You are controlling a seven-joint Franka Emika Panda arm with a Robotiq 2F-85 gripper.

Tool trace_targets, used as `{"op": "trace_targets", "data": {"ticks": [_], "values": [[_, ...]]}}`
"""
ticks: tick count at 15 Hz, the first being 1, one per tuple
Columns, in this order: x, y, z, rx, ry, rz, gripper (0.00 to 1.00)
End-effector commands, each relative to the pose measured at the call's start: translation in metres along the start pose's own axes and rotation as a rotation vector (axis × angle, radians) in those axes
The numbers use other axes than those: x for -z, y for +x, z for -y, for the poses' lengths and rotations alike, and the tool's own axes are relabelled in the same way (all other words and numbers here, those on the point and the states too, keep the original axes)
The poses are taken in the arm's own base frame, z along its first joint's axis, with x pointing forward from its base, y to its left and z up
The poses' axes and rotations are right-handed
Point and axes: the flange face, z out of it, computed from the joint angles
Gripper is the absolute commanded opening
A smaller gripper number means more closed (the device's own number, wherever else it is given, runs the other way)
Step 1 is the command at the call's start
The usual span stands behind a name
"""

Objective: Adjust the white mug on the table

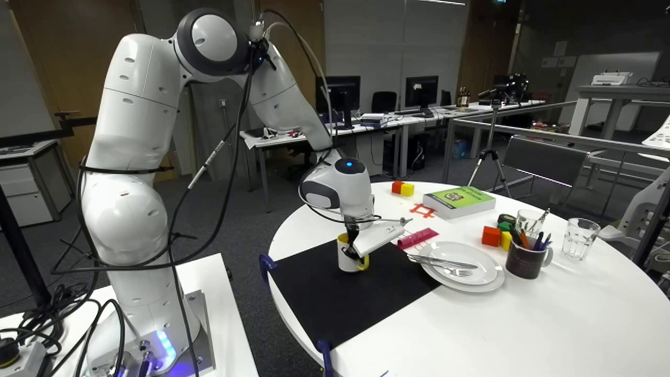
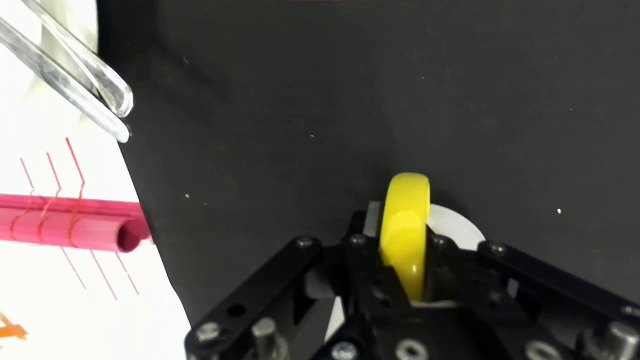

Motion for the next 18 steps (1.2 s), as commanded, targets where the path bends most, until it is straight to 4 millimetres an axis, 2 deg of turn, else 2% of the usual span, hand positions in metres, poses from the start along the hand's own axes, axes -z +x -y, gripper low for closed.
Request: {"op": "trace_targets", "data": {"ticks": [1, 2, 3, 10, 15, 17, 18], "values": [[0.01, -0.002, 0.002, 0.044, -0.012, -0.029, 0.4], [0.01, -0.002, 0.003, 0.048, -0.009, -0.027, 0.41], [0.01, -0.003, 0.003, 0.048, -0.008, -0.024, 0.47], [0.016, -0.004, 0.004, 0.046, 0.0, -0.022, 0.99], [0.03, -0.012, 0.004, 0.032, 0.036, -0.022, 1.0], [0.043, -0.016, 0.002, 0.013, 0.047, -0.03, 1.0], [0.056, -0.019, -0.002, 0.006, 0.041, -0.022, 1.0]]}}
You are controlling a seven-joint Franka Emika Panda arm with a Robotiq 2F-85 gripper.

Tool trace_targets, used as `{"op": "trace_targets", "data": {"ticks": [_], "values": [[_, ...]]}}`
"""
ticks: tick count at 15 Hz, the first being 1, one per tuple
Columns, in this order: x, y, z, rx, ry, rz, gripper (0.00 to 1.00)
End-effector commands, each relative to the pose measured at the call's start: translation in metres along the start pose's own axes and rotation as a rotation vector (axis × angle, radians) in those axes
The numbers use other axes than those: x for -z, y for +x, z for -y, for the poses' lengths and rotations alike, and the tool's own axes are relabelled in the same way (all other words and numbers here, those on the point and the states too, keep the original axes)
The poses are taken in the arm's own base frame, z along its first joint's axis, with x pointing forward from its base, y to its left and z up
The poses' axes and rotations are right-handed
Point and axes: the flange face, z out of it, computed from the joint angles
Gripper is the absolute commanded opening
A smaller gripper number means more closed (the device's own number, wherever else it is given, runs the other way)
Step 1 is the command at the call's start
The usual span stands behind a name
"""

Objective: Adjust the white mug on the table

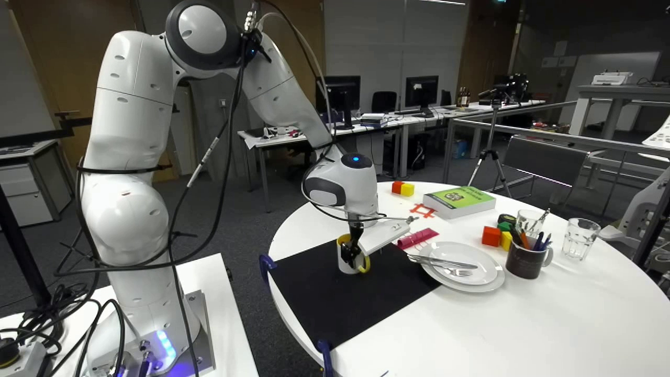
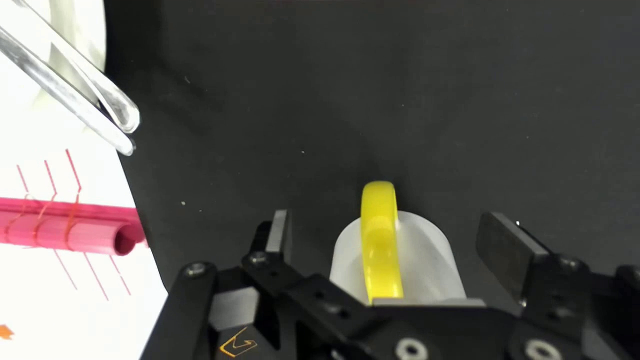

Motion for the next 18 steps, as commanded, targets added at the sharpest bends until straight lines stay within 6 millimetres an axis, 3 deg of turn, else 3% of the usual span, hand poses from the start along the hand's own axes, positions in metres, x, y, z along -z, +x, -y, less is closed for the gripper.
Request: {"op": "trace_targets", "data": {"ticks": [1, 10, 18], "values": [[0.046, -0.003, 0.0, -0.026, 0.001, -0.022, 1.0], [0.13, -0.012, -0.015, -0.283, -0.054, -0.088, 1.0], [0.162, -0.006, 0.015, -0.487, -0.03, 0.017, 1.0]]}}
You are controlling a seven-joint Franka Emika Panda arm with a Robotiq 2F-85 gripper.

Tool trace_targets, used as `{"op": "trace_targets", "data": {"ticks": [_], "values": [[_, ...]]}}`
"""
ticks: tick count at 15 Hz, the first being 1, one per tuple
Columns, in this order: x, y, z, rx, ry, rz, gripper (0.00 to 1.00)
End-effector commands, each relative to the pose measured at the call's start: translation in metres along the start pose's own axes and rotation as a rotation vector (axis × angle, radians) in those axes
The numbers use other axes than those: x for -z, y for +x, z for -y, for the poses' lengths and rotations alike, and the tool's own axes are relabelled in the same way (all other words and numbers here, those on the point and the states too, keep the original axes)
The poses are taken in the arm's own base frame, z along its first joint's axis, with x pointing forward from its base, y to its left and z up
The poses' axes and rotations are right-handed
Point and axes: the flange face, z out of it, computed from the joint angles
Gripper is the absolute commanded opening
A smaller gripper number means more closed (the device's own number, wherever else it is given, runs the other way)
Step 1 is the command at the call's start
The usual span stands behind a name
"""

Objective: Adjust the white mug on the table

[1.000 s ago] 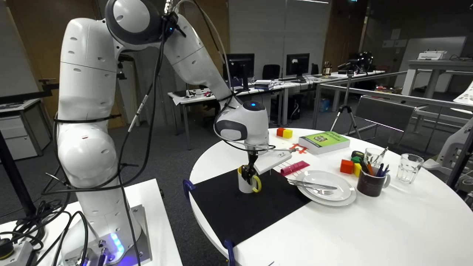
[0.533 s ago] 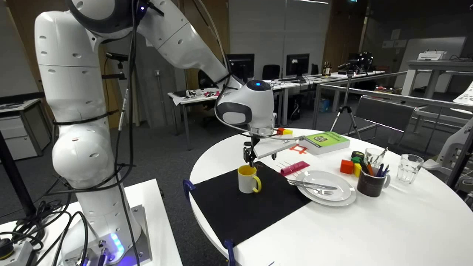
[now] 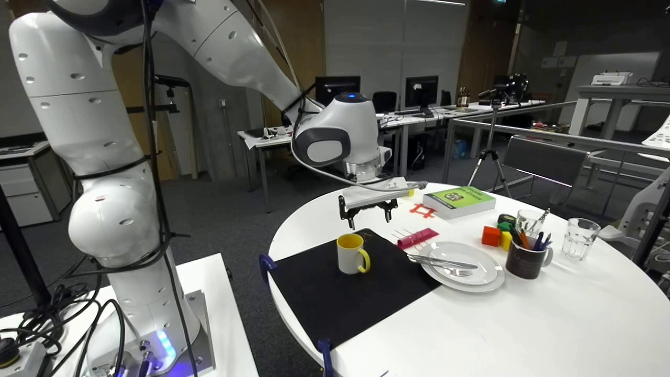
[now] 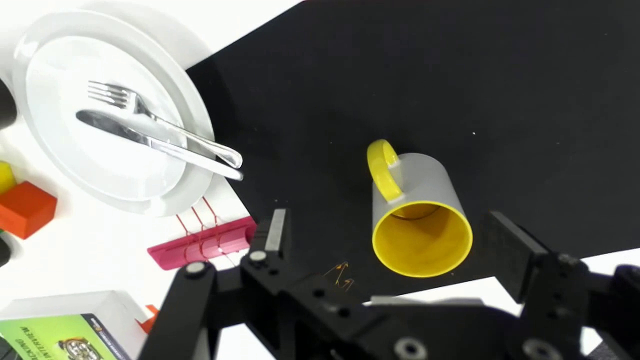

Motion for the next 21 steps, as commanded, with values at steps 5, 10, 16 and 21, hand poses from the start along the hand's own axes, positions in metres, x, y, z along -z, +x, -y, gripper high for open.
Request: {"op": "trace_targets", "data": {"ticks": [5, 10, 16, 21], "values": [[0.043, -0.011, 0.039, -0.29, 0.173, -0.032, 1.0], [0.066, -0.023, 0.042, -0.465, 0.19, -0.064, 1.0], [0.059, -0.027, 0.039, -0.459, 0.178, -0.029, 1.0], [0.057, -0.028, 0.042, -0.457, 0.183, -0.026, 1.0]]}}
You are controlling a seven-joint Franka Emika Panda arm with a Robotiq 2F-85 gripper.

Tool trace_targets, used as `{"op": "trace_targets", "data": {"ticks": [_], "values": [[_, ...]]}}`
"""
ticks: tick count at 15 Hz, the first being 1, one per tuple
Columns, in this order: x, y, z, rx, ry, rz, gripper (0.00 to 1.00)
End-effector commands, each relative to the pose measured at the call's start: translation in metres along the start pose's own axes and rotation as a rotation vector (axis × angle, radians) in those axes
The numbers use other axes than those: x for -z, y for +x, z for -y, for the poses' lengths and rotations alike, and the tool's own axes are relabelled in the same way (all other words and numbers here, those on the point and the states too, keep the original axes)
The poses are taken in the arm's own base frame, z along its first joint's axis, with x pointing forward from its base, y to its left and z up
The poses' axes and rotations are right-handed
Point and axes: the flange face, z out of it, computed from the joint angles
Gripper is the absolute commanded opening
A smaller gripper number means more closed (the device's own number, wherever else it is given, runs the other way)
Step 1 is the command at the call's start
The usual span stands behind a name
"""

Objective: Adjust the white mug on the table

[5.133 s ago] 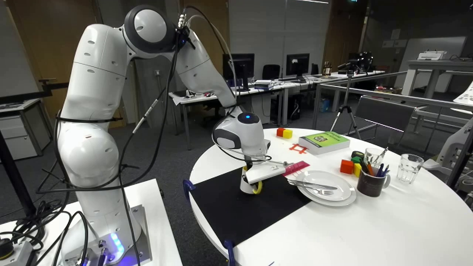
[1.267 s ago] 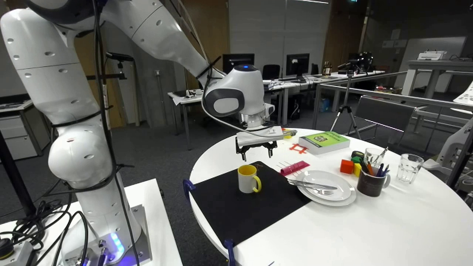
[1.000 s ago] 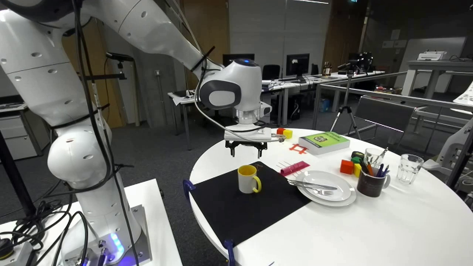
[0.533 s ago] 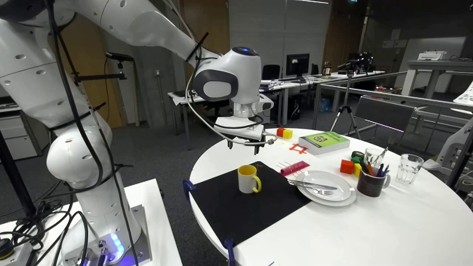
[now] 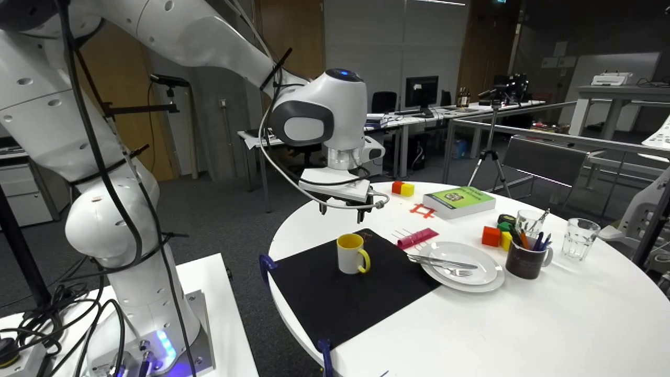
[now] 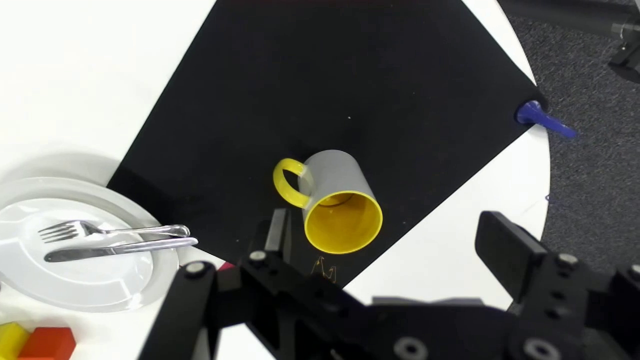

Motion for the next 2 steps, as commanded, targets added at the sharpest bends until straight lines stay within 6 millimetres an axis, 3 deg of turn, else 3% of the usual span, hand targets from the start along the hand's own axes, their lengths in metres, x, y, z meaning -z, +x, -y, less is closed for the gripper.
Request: {"op": "trace_targets", "data": {"ticks": [1, 2], "values": [[0.0003, 0.0002, 0.0001, 0.0, 0.0, 0.001, 1.0], [0.0003, 0.0002, 0.0001, 0.0, 0.0, 0.001, 1.0]]}}
